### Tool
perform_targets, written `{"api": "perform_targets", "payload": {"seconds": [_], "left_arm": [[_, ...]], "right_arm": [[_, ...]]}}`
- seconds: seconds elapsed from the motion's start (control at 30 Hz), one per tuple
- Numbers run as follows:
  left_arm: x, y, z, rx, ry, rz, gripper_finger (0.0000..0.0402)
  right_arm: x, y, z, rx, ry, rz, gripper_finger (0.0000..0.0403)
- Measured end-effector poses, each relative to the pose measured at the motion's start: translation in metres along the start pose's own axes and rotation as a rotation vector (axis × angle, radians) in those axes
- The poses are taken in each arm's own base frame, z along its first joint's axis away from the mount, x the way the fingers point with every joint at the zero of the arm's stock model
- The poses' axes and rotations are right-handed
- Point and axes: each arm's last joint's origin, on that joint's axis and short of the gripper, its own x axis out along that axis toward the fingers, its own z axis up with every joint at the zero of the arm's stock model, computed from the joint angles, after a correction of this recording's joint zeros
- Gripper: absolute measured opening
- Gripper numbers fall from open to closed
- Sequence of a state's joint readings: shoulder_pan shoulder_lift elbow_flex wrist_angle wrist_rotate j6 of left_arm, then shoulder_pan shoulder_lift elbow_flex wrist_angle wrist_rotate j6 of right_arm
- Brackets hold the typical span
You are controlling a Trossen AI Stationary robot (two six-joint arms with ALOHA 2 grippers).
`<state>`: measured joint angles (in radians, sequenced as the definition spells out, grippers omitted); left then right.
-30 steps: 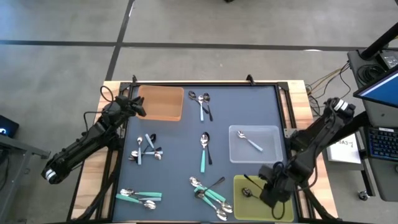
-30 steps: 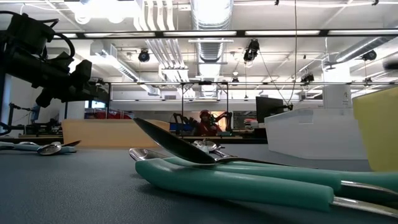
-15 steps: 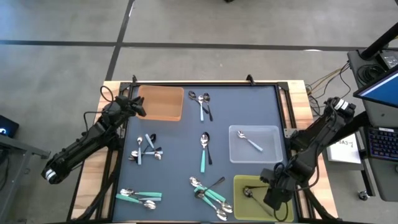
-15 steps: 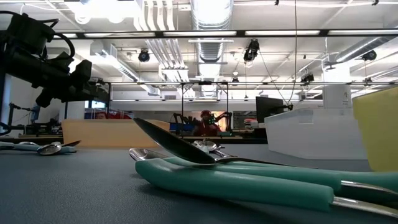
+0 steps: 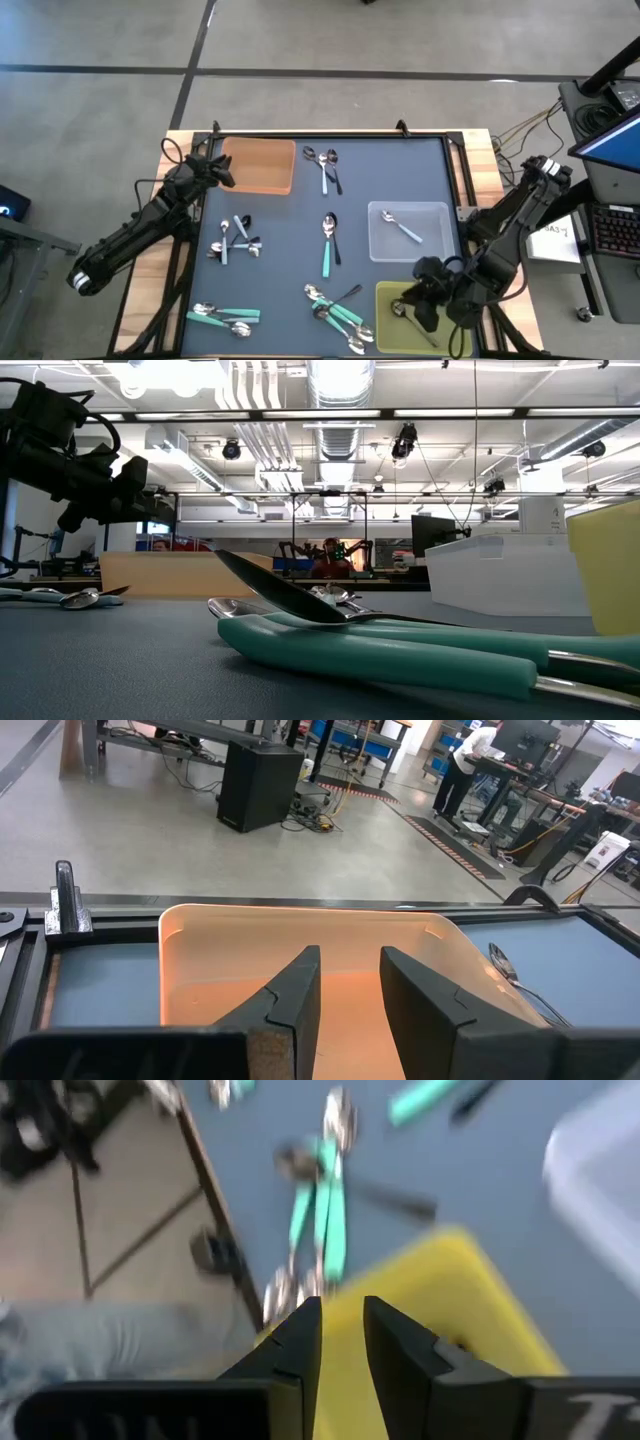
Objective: Sort silverware by color (type)
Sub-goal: Put the white spoon into the transparent bin
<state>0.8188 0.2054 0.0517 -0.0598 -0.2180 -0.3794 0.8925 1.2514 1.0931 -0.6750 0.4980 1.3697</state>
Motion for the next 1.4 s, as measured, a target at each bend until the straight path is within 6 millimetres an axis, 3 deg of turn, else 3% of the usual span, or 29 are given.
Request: {"api": "perform_targets", "payload": {"seconds": [0.2, 0.53, 0.7, 0.8, 0.97, 1.13, 1.4], "left_arm": [[0.0, 0.0, 0.0, 0.0, 0.0, 0.0, 0.0089], [0.0, -0.001, 0.001, 0.053, -0.008, -0.011, 0.0089], [-0.001, -0.007, -0.002, -0.172, 0.107, -0.219, 0.0089], [-0.003, -0.012, -0.001, -0.2, 0.235, -0.323, 0.0089], [-0.008, -0.021, 0.015, -0.177, 0.396, -0.402, 0.0089], [-0.013, -0.028, 0.032, -0.15, 0.544, -0.369, 0.0089], [-0.016, -0.056, 0.076, -0.189, 0.562, -0.472, 0.0089]], "right_arm": [[0.002, 0.0, 0.019, -0.002, -0.182, -0.047, 0.0068], [0.019, -0.016, 0.057, 0.001, -0.259, -0.16, 0.0068], [0.023, -0.026, 0.078, 0.038, -0.297, -0.206, 0.0068], [0.022, -0.031, 0.087, 0.051, -0.31, -0.217, 0.0068], [0.02, -0.038, 0.099, 0.049, -0.294, -0.22, 0.0068], [0.022, -0.043, 0.106, 0.071, -0.269, -0.223, 0.0068], [0.022, -0.045, 0.108, 0.068, -0.255, -0.224, 0.0068]]}}
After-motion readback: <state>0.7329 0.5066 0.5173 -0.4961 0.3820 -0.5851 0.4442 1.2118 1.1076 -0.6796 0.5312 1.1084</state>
